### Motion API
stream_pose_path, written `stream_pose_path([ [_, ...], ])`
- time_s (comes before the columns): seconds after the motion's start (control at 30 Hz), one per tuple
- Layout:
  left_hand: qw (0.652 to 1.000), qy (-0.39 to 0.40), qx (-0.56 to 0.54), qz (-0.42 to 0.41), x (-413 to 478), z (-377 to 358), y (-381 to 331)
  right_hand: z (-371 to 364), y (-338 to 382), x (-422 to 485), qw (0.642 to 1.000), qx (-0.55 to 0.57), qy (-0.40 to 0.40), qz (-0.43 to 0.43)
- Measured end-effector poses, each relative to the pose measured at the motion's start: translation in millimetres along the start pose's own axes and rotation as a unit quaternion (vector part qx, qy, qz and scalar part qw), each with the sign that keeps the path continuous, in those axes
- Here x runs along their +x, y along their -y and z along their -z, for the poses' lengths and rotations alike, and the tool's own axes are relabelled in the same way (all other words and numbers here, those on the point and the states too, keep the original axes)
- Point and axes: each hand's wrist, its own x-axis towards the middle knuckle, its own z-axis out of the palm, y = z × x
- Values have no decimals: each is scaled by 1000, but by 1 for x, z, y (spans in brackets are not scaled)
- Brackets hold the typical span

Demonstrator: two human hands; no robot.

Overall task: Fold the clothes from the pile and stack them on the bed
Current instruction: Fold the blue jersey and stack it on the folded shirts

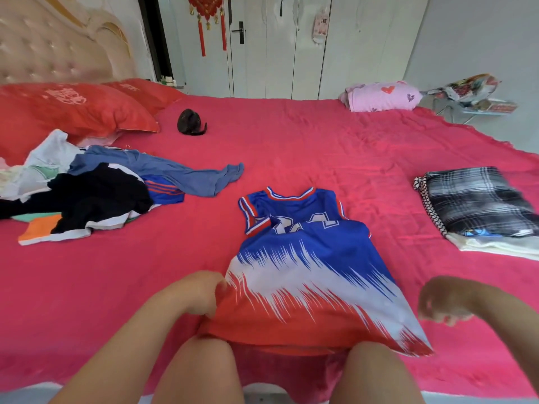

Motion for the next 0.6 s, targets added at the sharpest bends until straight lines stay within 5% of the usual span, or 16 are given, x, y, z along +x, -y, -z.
stream_pose_path([
  [0.17,988,-145,-52,-22,22,28,-14,23,16,11,988,92,-115,48],
  [0.6,970,-231,-74,-25,172,110,-43,141,73,127,936,121,-318,90],
])
